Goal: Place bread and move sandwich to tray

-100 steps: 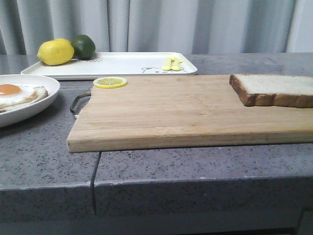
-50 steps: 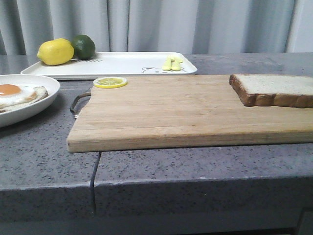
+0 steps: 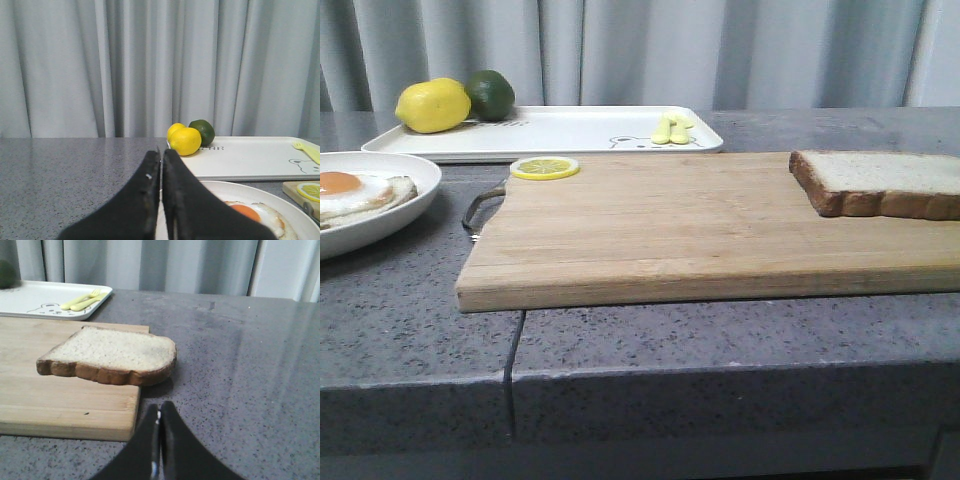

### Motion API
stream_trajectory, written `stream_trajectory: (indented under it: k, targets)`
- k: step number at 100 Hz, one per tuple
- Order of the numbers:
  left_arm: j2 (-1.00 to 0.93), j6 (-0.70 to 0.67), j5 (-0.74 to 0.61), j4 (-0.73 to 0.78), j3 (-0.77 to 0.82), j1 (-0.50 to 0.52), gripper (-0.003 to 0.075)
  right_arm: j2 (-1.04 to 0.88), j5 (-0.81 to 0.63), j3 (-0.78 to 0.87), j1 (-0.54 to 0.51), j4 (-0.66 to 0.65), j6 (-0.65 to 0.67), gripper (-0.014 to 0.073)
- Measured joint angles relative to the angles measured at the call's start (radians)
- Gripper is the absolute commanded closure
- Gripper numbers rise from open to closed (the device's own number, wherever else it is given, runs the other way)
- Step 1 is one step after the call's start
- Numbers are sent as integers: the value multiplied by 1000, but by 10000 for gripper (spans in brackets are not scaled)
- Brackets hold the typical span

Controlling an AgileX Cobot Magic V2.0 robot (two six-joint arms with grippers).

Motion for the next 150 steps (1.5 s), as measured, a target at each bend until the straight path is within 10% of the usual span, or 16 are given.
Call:
stream_trajectory:
  k: [65, 96, 150]
  targets:
    - [199, 0, 100, -81, -176, 0, 740, 366, 195, -370, 0, 119, -8, 629]
    - [287, 0, 91, -81, -209, 0, 740, 624, 338, -565, 0, 168, -4, 155]
    - [288, 0, 70, -81, -209, 0, 740, 1171, 546, -926, -183, 175, 75, 174]
